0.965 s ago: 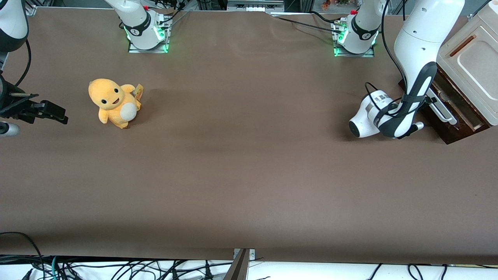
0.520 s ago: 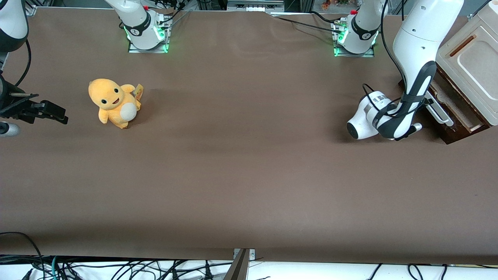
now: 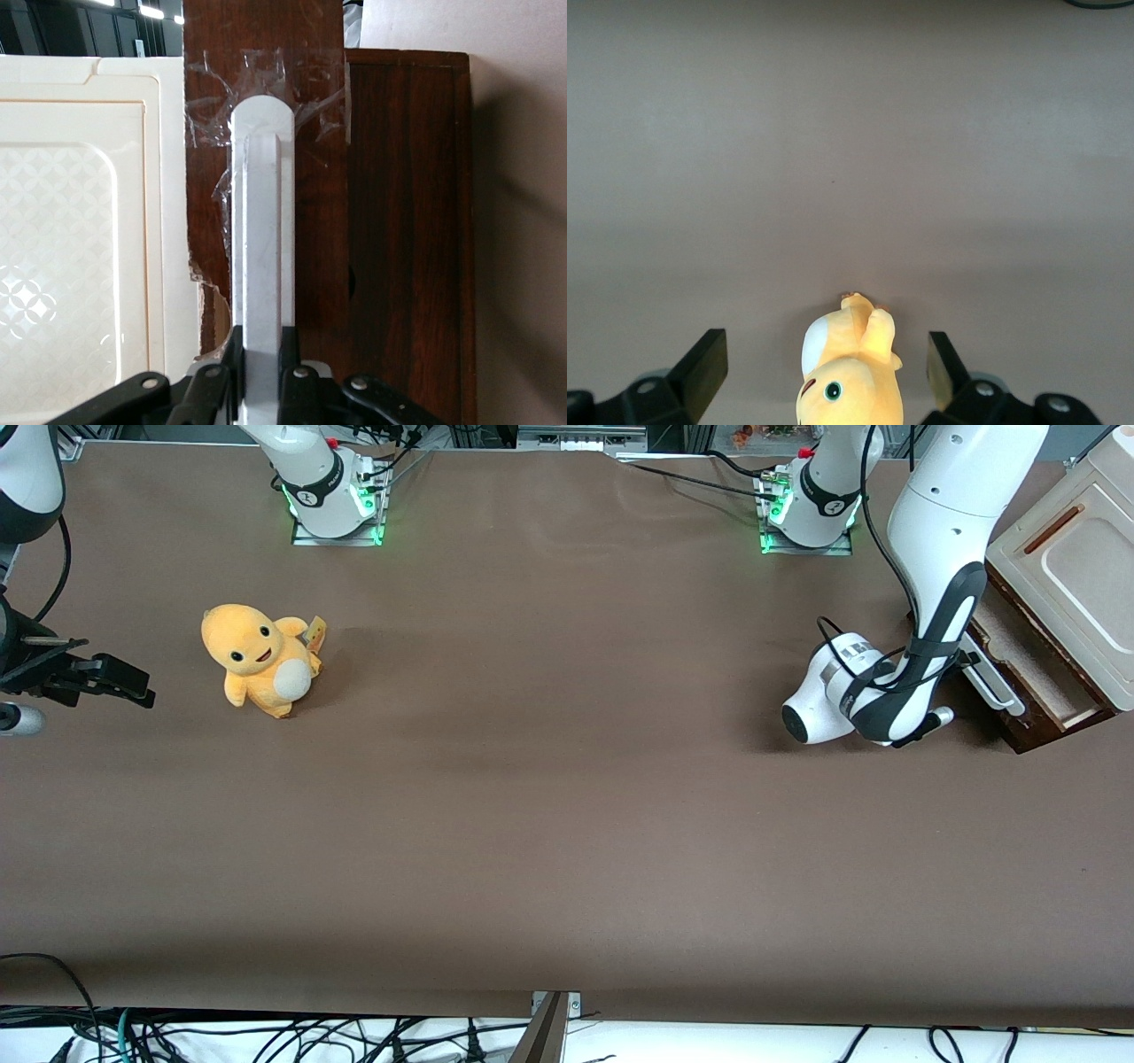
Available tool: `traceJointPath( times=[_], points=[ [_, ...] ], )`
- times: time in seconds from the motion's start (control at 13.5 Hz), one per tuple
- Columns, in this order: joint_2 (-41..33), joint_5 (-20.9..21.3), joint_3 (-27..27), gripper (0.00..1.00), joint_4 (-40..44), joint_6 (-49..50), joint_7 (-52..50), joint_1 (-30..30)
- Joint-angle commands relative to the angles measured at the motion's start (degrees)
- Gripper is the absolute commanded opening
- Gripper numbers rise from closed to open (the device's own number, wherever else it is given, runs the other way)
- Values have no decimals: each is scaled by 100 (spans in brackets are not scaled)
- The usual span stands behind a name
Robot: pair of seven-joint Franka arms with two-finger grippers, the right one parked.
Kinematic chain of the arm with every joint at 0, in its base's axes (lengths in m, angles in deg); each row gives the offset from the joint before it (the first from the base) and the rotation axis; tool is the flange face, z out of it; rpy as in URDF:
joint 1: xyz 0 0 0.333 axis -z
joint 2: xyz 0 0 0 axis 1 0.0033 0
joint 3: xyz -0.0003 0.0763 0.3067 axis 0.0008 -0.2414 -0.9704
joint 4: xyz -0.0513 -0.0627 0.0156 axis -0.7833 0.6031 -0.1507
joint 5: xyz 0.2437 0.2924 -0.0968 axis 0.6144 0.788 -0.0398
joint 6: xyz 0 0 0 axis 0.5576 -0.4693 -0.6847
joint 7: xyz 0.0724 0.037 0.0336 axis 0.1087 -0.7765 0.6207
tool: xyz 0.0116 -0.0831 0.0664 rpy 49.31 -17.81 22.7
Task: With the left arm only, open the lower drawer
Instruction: 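Pull the handle with the left gripper, sliding the drawer out of the cabinet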
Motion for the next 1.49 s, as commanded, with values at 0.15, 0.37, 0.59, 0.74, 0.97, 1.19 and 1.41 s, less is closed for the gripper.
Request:
traceJointPath(
  times=[0.15,0.37,0.59,0.74,0.97,1.19,1.41],
  points=[
    [-17,-420,39,5,331,340,130,227],
    [44,-491,48,5,419,376,130,307],
    [62,-535,48,5,428,376,121,324],
    [176,-596,48,5,577,384,121,368],
    [211,-623,48,5,613,384,121,412],
    [290,-641,48,5,657,384,103,421],
    [299,-658,48,10,657,376,112,404]
  ],
)
